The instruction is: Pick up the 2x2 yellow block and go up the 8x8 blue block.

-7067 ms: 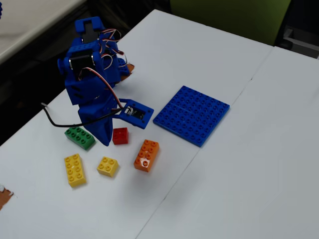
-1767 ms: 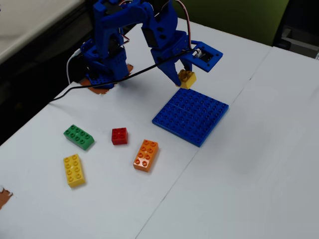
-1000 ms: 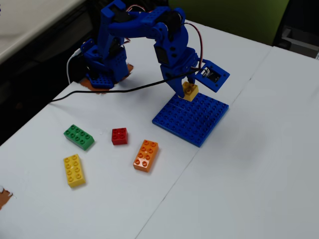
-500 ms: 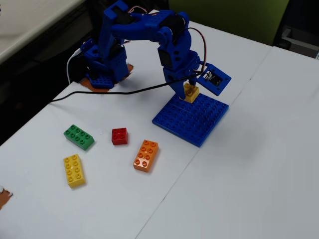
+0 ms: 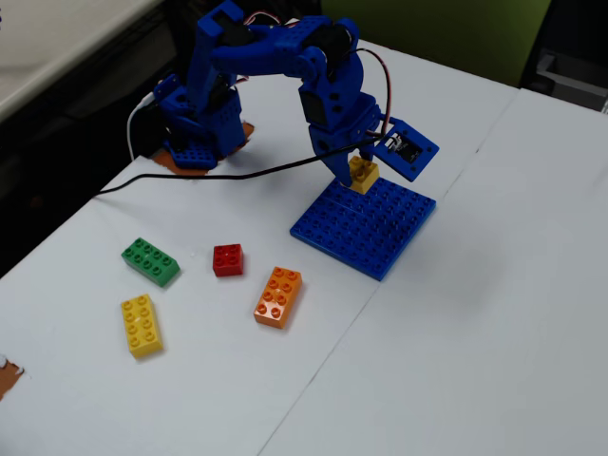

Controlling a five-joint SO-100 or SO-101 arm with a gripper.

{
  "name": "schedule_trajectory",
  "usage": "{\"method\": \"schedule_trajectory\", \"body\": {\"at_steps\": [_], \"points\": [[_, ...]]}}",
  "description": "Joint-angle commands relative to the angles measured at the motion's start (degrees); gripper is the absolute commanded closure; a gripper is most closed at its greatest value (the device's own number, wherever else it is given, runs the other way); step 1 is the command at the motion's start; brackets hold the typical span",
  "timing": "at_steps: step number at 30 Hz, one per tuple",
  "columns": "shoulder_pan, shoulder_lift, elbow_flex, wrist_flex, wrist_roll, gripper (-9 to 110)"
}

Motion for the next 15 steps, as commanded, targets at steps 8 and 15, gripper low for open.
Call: {"method": "schedule_trajectory", "body": {"at_steps": [8,15], "points": [[0.0,3.2,-2.9,0.1,-0.2,102],[0.1,3.0,-2.9,0.2,-0.3,102]]}}
